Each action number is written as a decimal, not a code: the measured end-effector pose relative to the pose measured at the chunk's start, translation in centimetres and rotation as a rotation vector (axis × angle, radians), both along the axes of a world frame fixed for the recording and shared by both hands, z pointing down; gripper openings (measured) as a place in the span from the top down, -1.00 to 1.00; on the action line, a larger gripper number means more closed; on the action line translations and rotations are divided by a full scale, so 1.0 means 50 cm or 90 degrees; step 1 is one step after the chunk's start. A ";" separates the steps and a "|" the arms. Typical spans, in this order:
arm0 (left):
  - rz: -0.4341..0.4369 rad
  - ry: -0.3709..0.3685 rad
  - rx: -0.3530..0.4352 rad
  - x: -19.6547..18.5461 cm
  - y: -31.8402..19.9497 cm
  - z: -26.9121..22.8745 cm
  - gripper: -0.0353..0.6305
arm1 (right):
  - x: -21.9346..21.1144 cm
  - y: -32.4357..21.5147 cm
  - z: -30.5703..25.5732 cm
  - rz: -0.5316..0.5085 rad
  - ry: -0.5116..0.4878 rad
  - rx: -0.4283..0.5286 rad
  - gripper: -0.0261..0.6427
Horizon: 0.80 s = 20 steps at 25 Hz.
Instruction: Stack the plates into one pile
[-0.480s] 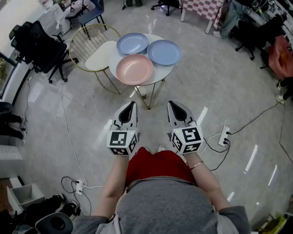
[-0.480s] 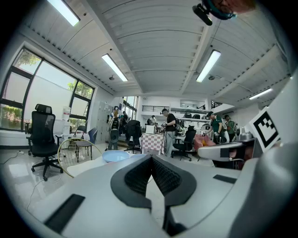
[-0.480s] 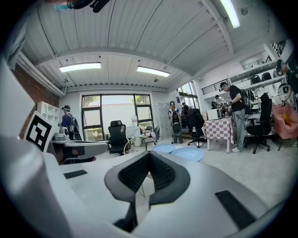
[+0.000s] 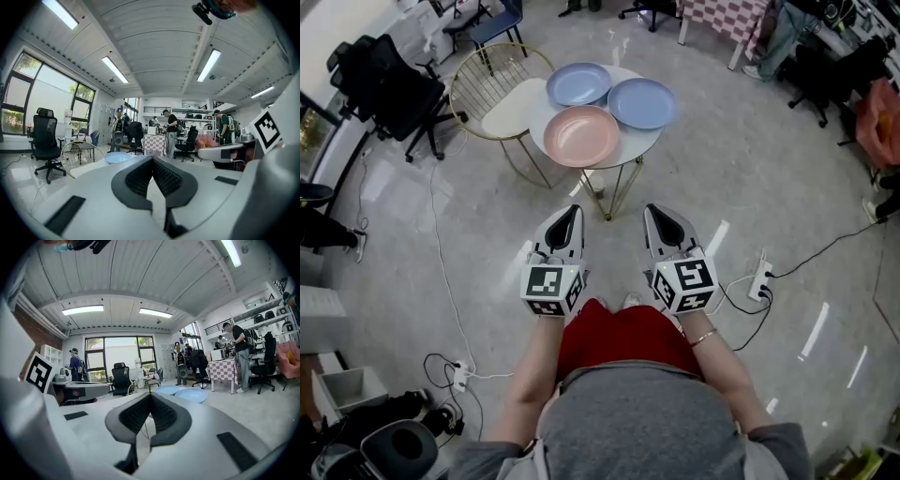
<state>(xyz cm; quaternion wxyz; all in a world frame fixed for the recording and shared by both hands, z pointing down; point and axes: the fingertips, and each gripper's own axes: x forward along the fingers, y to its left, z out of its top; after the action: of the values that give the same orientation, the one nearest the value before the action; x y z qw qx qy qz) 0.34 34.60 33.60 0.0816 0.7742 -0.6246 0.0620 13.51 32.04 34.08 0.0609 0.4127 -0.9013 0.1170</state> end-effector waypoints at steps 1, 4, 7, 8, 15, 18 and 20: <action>-0.001 -0.001 -0.001 0.001 0.002 0.002 0.85 | 0.002 0.000 0.003 -0.002 -0.004 -0.004 0.84; -0.005 -0.004 -0.007 0.006 0.005 0.010 0.85 | 0.014 -0.002 0.015 -0.005 -0.012 -0.020 0.83; -0.018 -0.007 -0.013 0.012 0.004 0.019 0.85 | 0.031 -0.009 0.024 -0.007 -0.013 -0.029 0.83; -0.022 -0.009 -0.014 0.013 0.001 0.021 0.85 | 0.036 -0.012 0.025 -0.008 -0.013 -0.028 0.83; -0.042 -0.020 -0.005 0.007 -0.014 0.009 0.85 | 0.069 -0.036 0.018 0.002 -0.026 -0.020 0.83; -0.052 -0.030 -0.001 0.006 -0.025 0.002 0.85 | 0.089 -0.049 0.018 0.015 -0.038 -0.025 0.83; -0.059 -0.035 -0.002 -0.001 -0.033 0.001 0.85 | 0.095 -0.057 0.021 0.021 -0.044 -0.030 0.83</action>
<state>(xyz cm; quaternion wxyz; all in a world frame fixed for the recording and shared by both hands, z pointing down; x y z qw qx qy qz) 0.27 32.97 33.67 0.0687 0.7422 -0.6618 0.0803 18.27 29.20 35.13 0.0372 0.4214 -0.8931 0.1531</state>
